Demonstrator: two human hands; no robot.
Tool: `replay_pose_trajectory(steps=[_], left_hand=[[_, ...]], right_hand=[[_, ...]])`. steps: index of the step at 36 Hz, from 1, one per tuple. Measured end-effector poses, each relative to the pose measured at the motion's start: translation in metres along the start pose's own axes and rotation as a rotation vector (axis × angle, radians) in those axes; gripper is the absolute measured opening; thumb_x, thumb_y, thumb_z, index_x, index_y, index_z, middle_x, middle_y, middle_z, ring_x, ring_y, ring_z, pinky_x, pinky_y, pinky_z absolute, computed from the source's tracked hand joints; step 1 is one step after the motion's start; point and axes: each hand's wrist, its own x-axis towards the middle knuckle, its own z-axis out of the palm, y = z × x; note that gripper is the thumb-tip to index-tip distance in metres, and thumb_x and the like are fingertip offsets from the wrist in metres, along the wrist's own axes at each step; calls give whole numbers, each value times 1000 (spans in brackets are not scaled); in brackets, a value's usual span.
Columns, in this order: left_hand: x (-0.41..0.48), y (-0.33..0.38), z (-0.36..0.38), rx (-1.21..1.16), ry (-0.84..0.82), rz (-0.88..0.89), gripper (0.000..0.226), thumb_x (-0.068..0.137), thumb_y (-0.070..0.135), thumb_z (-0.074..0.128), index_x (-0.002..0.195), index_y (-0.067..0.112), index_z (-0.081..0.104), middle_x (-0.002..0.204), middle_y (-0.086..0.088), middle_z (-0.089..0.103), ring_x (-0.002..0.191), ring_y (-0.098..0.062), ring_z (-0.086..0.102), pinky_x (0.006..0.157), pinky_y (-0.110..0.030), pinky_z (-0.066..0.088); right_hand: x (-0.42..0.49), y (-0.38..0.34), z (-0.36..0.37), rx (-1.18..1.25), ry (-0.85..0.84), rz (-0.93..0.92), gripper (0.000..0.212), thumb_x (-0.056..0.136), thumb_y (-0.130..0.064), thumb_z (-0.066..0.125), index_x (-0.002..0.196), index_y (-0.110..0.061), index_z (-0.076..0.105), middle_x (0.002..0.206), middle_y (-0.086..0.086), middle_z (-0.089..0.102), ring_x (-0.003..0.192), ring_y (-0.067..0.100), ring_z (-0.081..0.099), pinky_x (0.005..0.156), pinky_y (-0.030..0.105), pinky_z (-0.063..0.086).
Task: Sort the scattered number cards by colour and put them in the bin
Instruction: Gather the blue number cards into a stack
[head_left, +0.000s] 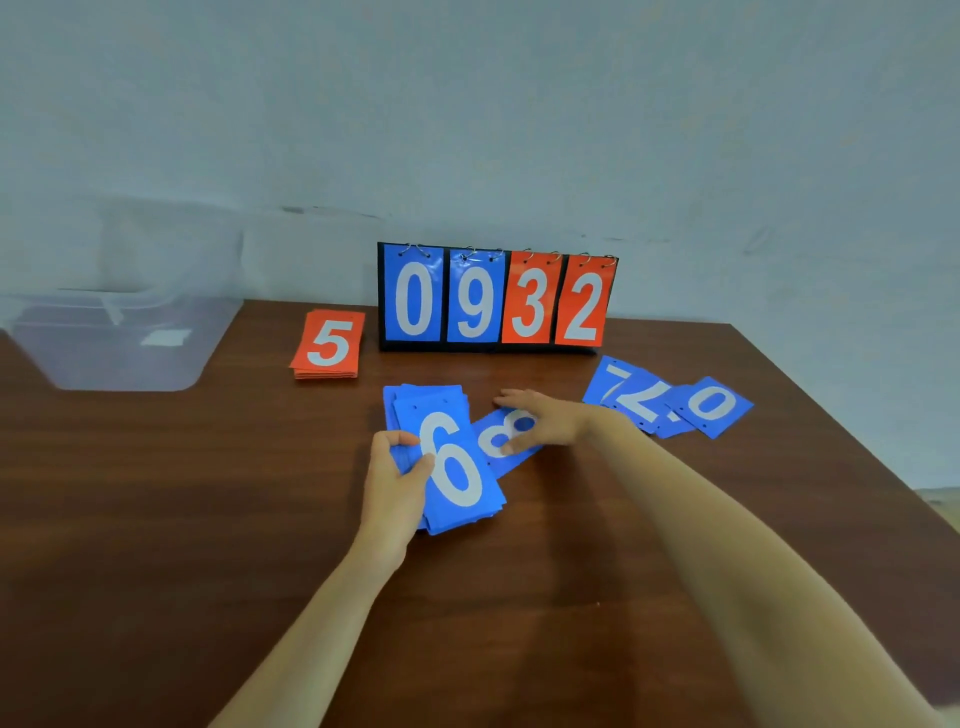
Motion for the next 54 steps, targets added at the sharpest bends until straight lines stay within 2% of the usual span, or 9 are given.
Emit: replay_pose_trajectory(steps=[7,17,19,22,28,33,38,45,54], left_hand=[[-30,-3,-30,2,41,-8,17,93,9,56,99,24,48,112,6,49,82,-8,58,81,-52,55],[-81,-14,-41,-8,-9,-21,20,93,8,54,94,27,48,107,5,51,87,-15,60,80,-50,54],[-91,-15,-39,-12,-23,-21,18,94,8,53,97,25,48,110,3,51,89,-15,61,80,-50,55],[-103,-14,-33,-17,-49,-10,16,94,7,53,99,22,47,111,2,50,87,-13,61,78,-48,55],[-118,-14,-21,-16,-96,-10,16,95,7,52,102,19,47,115,-1,50,84,-10,60,76,-45,56],[-127,-7,-3,-10,-151,-3,16,95,7,52,104,19,47,116,-1,51,89,-15,62,72,-41,57],[-135,6,19,-22,-213,28,17,94,8,52,95,24,47,108,-2,55,84,-20,61,76,-49,54],[-146,7,50,-110,-282,89,23,88,10,64,102,13,46,102,2,54,79,-7,59,53,-18,51],[-114,-1,87,-70,-312,57,24,88,4,61,93,21,45,106,1,57,88,-15,65,60,-28,56]], right_hand=[[-49,-30,28,-223,59,105,83,64,-63,74,130,-29,38,130,0,36,126,24,28,107,50,26],[-131,-33,84,-157,224,419,86,63,-73,67,117,-8,48,126,9,40,122,28,36,100,40,35],[-145,-28,89,-93,234,429,62,67,-66,69,86,-11,48,97,8,49,93,22,49,79,28,41],[-169,-24,93,76,283,396,47,83,-33,69,62,-16,30,65,0,34,55,12,31,51,24,25],[-209,-9,101,385,705,410,23,92,-11,53,112,-11,42,104,3,50,94,24,55,76,35,47],[-234,-20,99,658,1008,209,24,92,-6,51,111,-16,41,105,-3,54,97,18,56,80,34,49],[-240,-35,101,747,972,103,24,92,-13,58,110,-18,42,96,-11,56,95,14,60,75,29,53],[-233,-38,110,549,984,74,23,88,-23,66,100,-15,48,84,-2,56,71,6,52,58,12,41],[-195,20,77,379,971,223,14,89,-26,61,100,-17,56,104,-1,54,98,15,55,84,27,47]])
